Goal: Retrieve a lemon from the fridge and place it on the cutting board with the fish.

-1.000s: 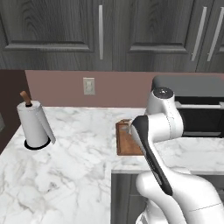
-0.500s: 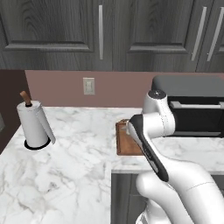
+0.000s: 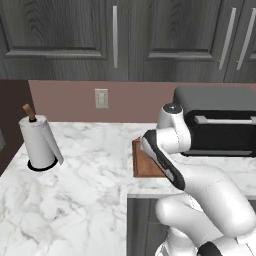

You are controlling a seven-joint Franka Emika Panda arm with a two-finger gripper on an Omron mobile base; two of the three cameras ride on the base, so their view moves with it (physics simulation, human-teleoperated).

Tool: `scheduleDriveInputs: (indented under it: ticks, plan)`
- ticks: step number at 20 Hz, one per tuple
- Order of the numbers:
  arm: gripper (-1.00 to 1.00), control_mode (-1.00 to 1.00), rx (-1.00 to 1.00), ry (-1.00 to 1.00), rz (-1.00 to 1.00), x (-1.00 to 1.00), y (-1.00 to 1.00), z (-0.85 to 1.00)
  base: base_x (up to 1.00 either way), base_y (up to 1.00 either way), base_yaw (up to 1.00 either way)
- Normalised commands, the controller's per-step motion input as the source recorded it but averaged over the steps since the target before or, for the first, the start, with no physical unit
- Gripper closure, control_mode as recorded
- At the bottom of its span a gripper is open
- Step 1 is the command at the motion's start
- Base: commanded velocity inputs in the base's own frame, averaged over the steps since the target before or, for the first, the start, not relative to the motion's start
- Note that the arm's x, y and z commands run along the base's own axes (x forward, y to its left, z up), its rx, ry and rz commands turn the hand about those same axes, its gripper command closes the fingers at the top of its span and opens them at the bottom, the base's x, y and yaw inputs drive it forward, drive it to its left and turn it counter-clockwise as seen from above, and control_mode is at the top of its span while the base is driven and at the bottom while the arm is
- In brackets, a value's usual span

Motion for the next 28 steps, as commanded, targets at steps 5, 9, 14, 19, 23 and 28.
scheduleDriveInputs:
  ticks: [5, 9, 14, 19, 23, 28]
  plan:
    - [1.00, -1.00, 0.01, 0.00, 0.00, 0.55, 0.00, -0.13, 0.00, 0.00, 0.00]
    - [1.00, -1.00, 0.00, 0.00, 0.00, 0.42, 0.00, -0.22, 0.00, 0.00, 0.00]
    - [1.00, -1.00, 0.00, 0.00, 0.00, 0.14, 0.00, -0.26, 0.00, 0.00, 0.00]
    - [1.00, -1.00, 0.00, 0.05, 0.00, 0.00, 0.00, -0.28, 0.00, 0.00, 0.00]
    - [1.00, -1.00, 0.00, 0.04, 0.00, 0.02, 0.00, -0.32, 0.00, 0.00, 0.00]
    - [1.00, -1.00, 0.00, 0.00, 0.00, 0.06, 0.00, -0.27, 0.00, 0.00, 0.00]
